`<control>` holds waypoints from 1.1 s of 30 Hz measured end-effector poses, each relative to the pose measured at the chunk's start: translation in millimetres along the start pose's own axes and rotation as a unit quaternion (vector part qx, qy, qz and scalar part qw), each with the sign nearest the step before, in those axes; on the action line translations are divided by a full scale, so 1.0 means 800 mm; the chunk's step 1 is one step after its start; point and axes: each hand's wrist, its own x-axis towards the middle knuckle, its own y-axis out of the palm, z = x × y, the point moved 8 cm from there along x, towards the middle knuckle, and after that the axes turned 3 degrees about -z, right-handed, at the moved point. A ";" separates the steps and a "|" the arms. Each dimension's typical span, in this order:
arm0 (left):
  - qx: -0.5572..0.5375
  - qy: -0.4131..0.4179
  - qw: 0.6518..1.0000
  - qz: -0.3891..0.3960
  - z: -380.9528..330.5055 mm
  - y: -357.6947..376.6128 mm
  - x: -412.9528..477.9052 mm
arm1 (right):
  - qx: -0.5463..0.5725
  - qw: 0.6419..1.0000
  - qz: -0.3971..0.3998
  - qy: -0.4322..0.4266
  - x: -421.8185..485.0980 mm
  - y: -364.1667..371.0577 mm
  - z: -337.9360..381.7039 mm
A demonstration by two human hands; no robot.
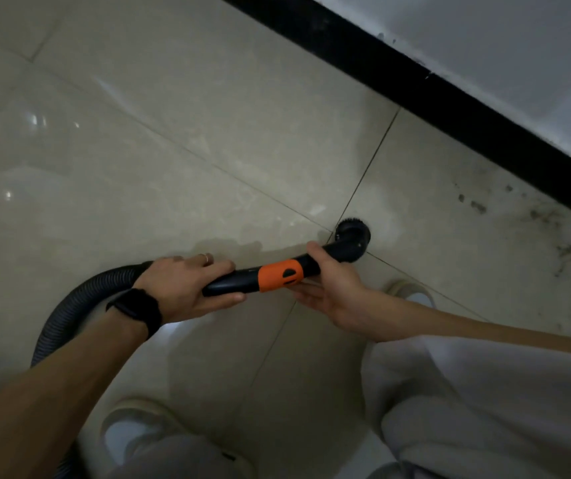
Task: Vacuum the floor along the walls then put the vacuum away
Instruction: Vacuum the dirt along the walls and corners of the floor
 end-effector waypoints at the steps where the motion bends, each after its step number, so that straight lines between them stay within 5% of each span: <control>1: 0.000 -0.017 1.000 -0.002 0.001 -0.002 0.001 | -0.002 1.000 -0.003 -0.013 0.002 0.004 0.008; 8: -0.027 -0.103 0.994 0.022 0.000 -0.007 0.035 | 0.016 0.996 -0.023 -0.079 0.019 0.011 0.072; 26: 0.024 0.068 0.993 0.090 -0.141 0.028 0.207 | 0.187 0.961 -0.184 -0.087 0.036 -0.172 0.099; 33: 0.015 0.048 0.994 0.092 -0.143 0.033 0.229 | 0.194 0.957 -0.183 -0.110 0.050 -0.180 0.124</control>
